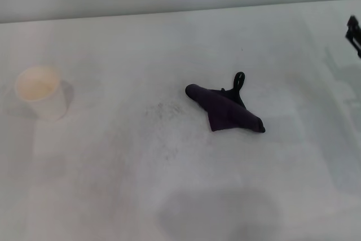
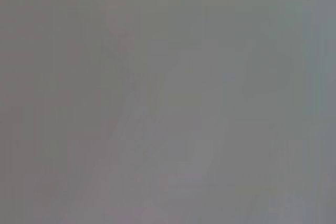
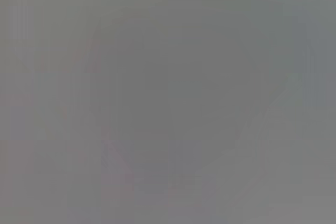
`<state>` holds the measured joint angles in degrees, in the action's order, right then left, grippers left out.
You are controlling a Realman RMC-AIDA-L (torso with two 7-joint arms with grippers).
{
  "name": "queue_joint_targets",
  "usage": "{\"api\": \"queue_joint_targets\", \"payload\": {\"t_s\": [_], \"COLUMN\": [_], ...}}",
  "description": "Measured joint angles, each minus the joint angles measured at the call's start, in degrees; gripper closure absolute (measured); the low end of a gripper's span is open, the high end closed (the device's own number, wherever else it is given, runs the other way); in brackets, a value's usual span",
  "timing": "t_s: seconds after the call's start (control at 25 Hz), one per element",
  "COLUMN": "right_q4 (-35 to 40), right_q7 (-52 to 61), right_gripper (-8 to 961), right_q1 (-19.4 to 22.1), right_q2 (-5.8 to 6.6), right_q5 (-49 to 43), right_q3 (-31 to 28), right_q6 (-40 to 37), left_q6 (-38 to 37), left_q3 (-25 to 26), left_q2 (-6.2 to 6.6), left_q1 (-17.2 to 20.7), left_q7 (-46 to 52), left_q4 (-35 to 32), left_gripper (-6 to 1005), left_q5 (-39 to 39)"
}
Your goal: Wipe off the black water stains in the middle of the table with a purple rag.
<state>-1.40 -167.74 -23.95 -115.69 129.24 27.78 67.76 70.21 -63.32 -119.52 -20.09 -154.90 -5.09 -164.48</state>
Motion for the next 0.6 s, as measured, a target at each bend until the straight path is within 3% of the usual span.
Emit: {"api": "queue_joint_targets", "payload": {"t_s": [0.6], "right_q4": [-5.09], "right_q7": [6.65], "right_gripper": [84], "right_q1": [-1.25], "right_q2": [-0.25], "right_q5": [-0.65], "right_q3": [-1.03], "right_q6": [-2.98], "left_q6": [0.38], "left_q3": [0.22], "left_q2": [-0.33], "left_q1": [-0.41], "left_q7": [0.89], "left_q4": [2.92], "left_gripper": [104], "left_q5": [-3.17]}}
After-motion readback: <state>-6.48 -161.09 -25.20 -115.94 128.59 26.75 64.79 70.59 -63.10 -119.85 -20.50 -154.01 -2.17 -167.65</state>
